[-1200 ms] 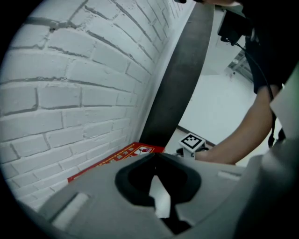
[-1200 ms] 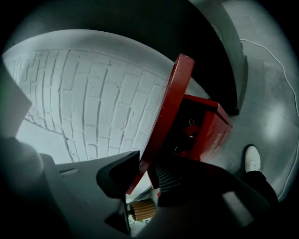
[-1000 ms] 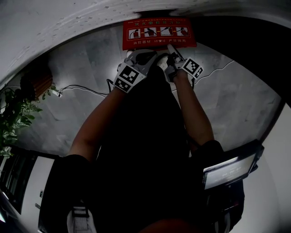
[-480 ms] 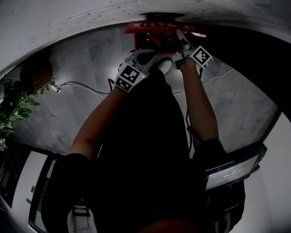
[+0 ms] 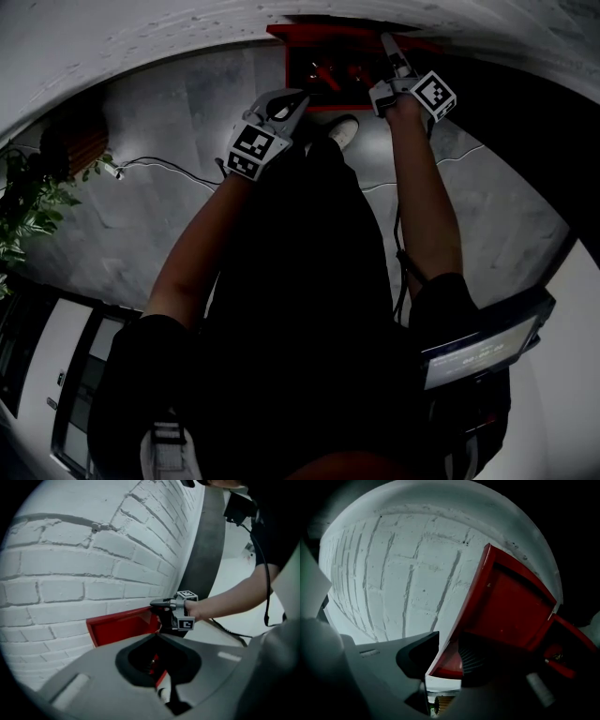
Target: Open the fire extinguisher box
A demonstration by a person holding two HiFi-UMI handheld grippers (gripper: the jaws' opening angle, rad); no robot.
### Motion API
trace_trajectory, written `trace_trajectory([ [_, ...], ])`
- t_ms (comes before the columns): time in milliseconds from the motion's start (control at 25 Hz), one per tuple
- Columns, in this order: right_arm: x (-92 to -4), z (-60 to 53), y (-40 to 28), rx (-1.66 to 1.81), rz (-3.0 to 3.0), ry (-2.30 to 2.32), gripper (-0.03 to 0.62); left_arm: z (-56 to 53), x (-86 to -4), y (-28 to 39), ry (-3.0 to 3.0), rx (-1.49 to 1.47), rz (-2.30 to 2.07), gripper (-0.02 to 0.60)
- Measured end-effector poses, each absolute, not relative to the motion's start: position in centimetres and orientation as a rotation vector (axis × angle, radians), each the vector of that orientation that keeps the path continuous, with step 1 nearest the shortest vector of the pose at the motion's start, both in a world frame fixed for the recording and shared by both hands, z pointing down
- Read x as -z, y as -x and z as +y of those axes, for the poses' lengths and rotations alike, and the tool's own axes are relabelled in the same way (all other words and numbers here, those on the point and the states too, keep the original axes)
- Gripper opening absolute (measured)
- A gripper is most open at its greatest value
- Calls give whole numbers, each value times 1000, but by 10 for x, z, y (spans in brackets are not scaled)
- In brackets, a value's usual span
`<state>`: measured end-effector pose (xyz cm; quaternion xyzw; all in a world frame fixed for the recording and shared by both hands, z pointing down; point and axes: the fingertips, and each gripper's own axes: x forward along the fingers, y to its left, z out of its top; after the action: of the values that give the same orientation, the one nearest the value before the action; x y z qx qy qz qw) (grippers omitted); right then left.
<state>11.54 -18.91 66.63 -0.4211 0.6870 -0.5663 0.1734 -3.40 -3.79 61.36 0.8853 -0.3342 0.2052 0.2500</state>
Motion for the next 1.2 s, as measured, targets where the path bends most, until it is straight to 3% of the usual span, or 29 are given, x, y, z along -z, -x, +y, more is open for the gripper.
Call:
trace_trajectory([
  [480,-661,-197,-113,1565,1993,1197,158,-50,-603,39,-2424,-538,-943,3],
  [600,-659,-198,-113,1543,2024,1236,200,-51,-602,37,-2429,-537,-941,3],
  [680,-663,-198,-116,1529,2059,1303,326,-51,-600,35,-2433,-536,-939,3],
  [720,-665,-199,-117,1532,2057,1320,350,-52,-600,35,-2436,-534,-939,3],
  [880,-665,-203,-119,1534,2016,1303,350,-57,-597,38,-2449,-525,-946,3],
  [1040,-640,-193,-109,1491,2092,1237,311,-59,-589,39,-2463,-509,-952,3],
  [1120,-614,-179,-100,1442,2180,1182,226,-58,-575,37,-2486,-498,-949,3],
  [1200,-581,-161,-91,1363,2302,1126,85,-57,-555,34,-2516,-464,-949,3],
])
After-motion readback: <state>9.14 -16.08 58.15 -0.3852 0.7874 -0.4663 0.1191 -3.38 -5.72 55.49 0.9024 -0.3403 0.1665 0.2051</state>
